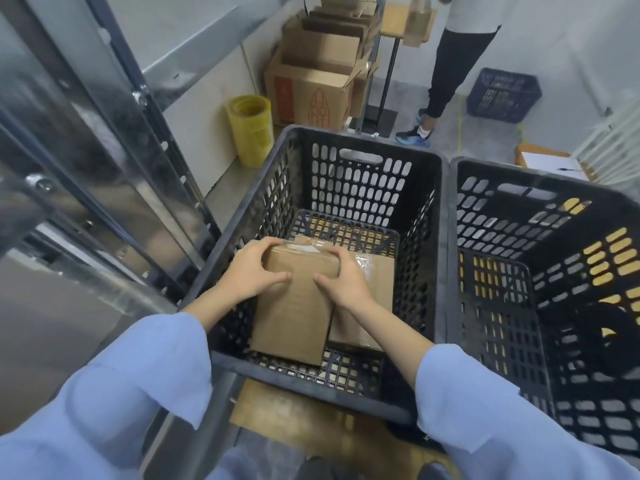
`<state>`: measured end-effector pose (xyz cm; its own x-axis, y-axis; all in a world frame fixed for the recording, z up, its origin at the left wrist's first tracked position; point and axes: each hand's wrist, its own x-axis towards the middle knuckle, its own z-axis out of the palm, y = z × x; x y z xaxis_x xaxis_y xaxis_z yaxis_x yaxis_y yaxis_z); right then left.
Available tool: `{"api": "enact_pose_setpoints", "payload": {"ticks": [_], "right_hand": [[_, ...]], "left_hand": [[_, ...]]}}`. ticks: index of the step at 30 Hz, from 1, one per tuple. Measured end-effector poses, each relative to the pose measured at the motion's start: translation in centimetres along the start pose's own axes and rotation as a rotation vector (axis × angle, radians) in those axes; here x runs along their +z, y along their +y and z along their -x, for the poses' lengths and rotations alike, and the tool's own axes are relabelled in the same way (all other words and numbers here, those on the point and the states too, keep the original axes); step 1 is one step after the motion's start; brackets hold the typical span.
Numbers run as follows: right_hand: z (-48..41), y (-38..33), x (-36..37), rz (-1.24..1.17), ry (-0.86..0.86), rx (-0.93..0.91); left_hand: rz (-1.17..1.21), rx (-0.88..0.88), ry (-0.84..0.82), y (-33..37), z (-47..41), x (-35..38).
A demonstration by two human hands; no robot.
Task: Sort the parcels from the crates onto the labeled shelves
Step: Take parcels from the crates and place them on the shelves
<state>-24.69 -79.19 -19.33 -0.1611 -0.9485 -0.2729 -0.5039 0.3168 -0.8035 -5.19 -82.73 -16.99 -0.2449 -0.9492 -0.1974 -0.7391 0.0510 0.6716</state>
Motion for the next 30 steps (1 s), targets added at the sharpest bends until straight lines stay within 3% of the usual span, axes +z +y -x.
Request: {"api": "enact_pose_setpoints", "payload": {"ticks": [11, 16, 24, 30], "right_hand": [[2.6, -4.3, -5.5, -0.047, 0.135, -0.251], [4.4, -6.8, -7.8, -0.142, 0.12, -0.357], [7.9, -6.8, -9.6, -0.332, 0.112, -0.366], [11.3, -5.3, -11.8, -0.269, 0.0, -0.404]], "left_hand": [[-0.004, 0.255, 0.252, 4.5, 1.9, -2.8], [0.087, 0.28, 0.338, 7.0, 3.9, -4.3], [0.178, 0.266, 0.515, 10.6, 9.3, -4.1], [0.199, 0.233, 0.675, 13.1, 14.6, -2.3]]}}
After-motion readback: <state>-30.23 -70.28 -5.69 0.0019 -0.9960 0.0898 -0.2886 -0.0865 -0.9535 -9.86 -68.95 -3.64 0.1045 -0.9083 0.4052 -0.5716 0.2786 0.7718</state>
